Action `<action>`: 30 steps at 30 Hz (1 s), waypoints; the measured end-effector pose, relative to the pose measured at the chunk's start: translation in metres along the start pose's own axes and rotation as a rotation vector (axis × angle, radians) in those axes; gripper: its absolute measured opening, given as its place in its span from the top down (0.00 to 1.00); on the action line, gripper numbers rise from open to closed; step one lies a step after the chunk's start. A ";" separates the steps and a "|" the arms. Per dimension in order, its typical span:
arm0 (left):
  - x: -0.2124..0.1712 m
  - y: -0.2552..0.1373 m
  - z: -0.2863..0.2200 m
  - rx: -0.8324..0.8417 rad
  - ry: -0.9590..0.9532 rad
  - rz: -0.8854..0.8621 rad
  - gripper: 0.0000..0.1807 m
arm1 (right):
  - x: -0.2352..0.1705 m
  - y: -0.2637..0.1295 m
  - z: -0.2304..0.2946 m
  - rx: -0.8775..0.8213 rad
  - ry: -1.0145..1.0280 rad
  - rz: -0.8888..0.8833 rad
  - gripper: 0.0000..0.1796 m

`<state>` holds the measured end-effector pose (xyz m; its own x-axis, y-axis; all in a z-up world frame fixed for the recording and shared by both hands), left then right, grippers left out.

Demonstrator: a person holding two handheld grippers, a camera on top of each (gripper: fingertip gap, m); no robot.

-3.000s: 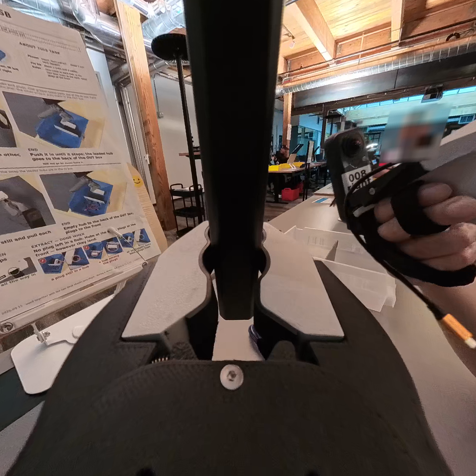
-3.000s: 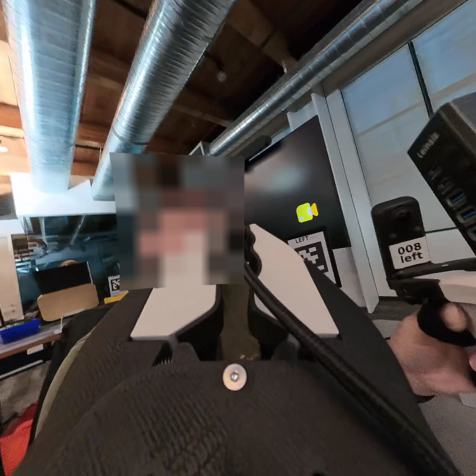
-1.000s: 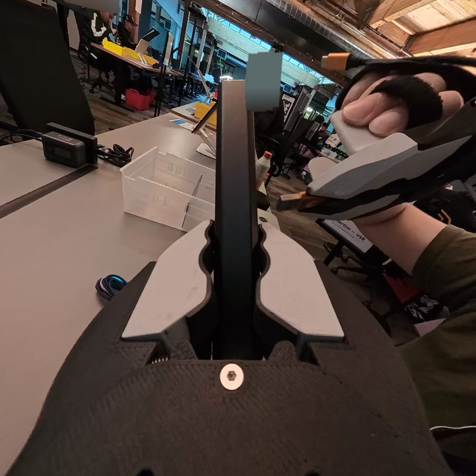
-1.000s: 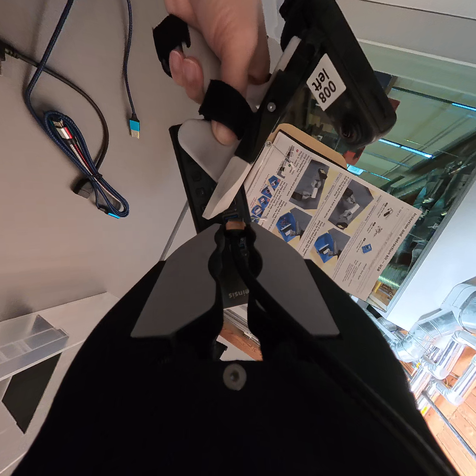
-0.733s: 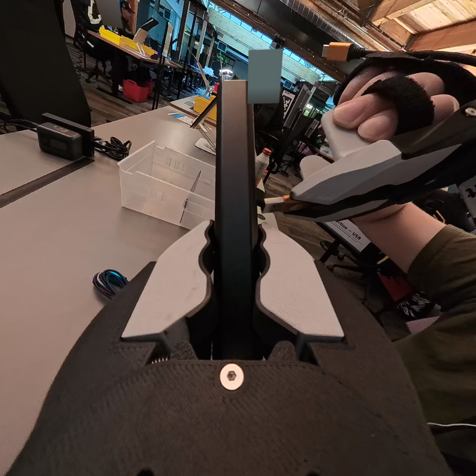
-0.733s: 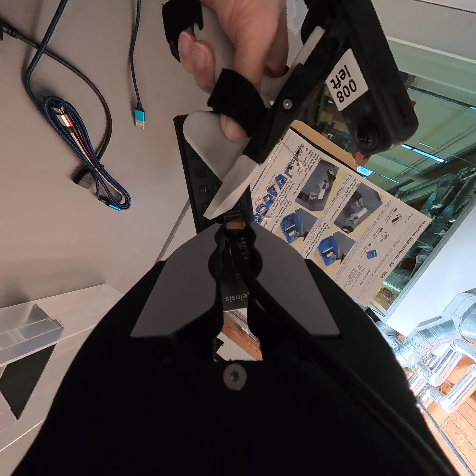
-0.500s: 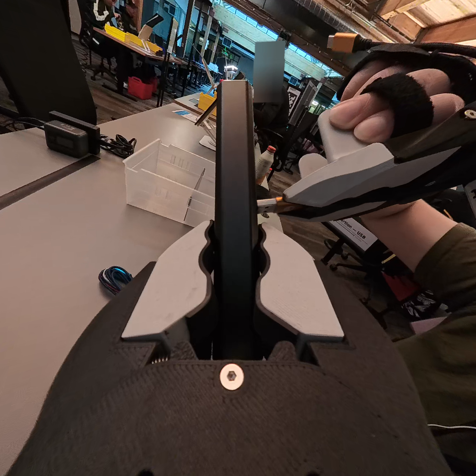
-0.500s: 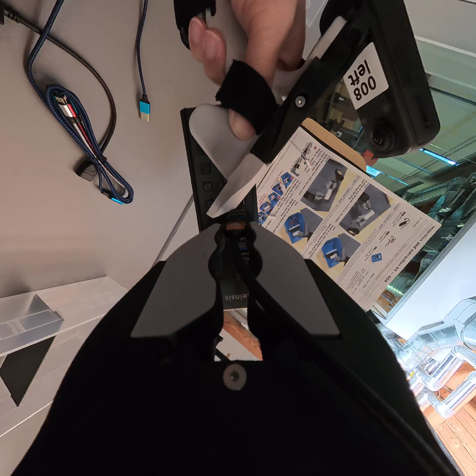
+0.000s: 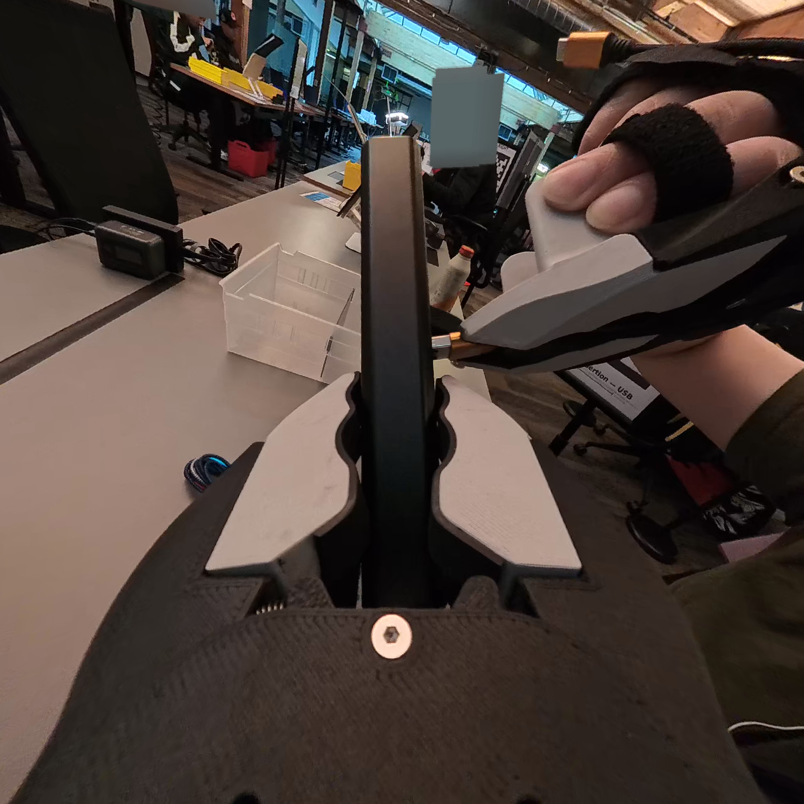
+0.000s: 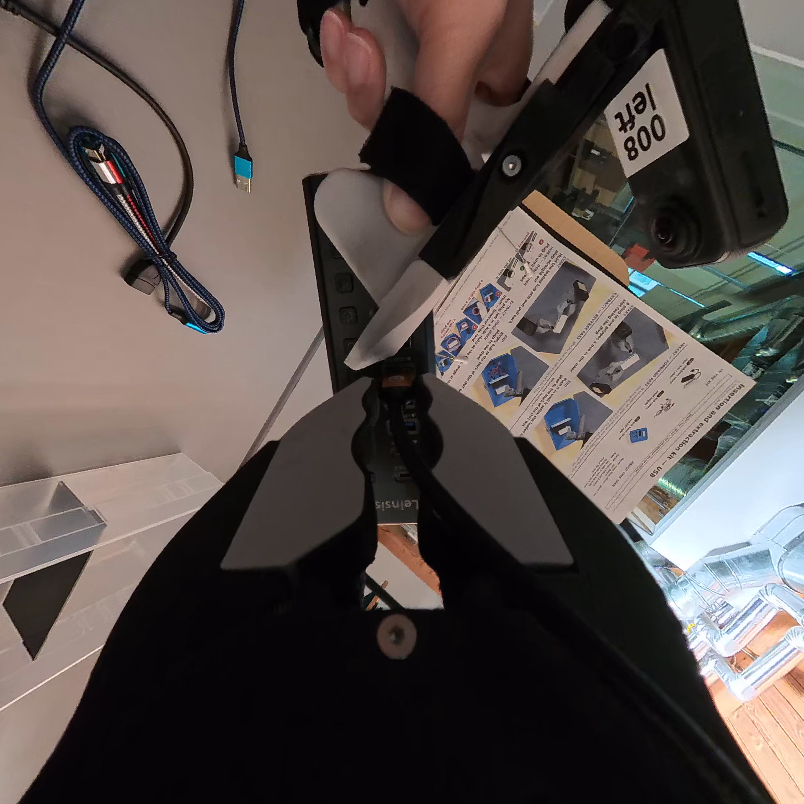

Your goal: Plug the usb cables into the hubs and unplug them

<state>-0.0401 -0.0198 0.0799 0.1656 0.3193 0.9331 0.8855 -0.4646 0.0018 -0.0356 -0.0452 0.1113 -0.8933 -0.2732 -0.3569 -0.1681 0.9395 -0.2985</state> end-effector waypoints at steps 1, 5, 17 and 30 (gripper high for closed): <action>0.000 0.000 0.000 0.008 0.007 0.004 0.84 | 0.000 0.000 -0.001 0.000 0.001 0.007 0.91; -0.001 0.000 -0.002 0.051 0.039 0.047 0.84 | 0.002 0.001 0.001 0.009 -0.001 0.015 0.91; 0.000 0.003 -0.011 0.008 0.041 0.062 0.84 | 0.002 -0.004 -0.002 0.002 0.041 -0.011 0.91; 0.008 -0.030 0.028 -0.027 -0.168 -0.168 0.84 | -0.017 0.020 -0.002 -0.183 0.105 0.103 0.86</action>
<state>-0.0534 0.0204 0.0770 0.0891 0.5260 0.8458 0.8951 -0.4147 0.1636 -0.0243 -0.0219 0.1129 -0.9465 -0.1597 -0.2803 -0.1379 0.9858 -0.0959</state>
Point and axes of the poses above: each gripper's, where its closed fingertips meet, y out along the fingers, x out of its top, z = x × y across the jaws, the point moved 2 cm from there along -y, back along the fingers, and after that the axes turned 15 degrees about -x, right-handed, at the moved point
